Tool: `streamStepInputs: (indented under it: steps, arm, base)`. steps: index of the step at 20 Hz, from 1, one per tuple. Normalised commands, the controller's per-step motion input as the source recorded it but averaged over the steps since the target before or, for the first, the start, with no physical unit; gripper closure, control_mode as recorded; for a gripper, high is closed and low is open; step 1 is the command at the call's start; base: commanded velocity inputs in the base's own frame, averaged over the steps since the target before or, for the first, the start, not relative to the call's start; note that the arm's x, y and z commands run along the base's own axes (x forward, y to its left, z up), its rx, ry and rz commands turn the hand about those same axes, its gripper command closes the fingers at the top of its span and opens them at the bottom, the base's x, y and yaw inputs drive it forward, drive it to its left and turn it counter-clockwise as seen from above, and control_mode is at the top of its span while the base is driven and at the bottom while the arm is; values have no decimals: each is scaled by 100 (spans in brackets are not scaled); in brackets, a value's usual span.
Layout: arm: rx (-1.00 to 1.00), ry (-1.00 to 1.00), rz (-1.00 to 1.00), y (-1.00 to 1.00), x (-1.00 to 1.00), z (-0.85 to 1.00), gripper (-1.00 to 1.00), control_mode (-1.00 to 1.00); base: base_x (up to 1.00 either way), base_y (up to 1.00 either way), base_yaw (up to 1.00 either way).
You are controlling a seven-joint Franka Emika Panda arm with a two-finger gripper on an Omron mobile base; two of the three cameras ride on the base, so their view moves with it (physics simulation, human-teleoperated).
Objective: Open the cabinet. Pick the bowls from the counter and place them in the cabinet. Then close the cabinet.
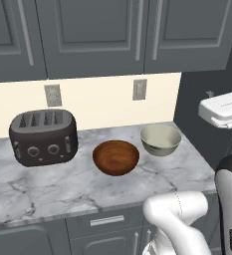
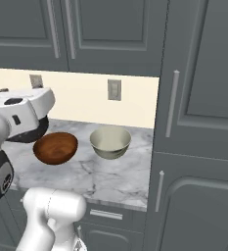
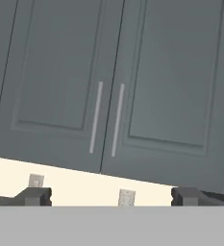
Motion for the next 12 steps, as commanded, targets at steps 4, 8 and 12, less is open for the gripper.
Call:
streamStepInputs:
  steps: [4, 8, 12]
  arm:
    - [1, -7, -1, 0, -9, 2, -100, -100]
    - [0, -20, 0, 0, -4, 21, -100, -100]
    - [0, -25, 0, 0, 16, 48, -100, -100]
  base:
    - [0, 0, 0]
    - [0, 0, 0]
    - [0, 0, 0]
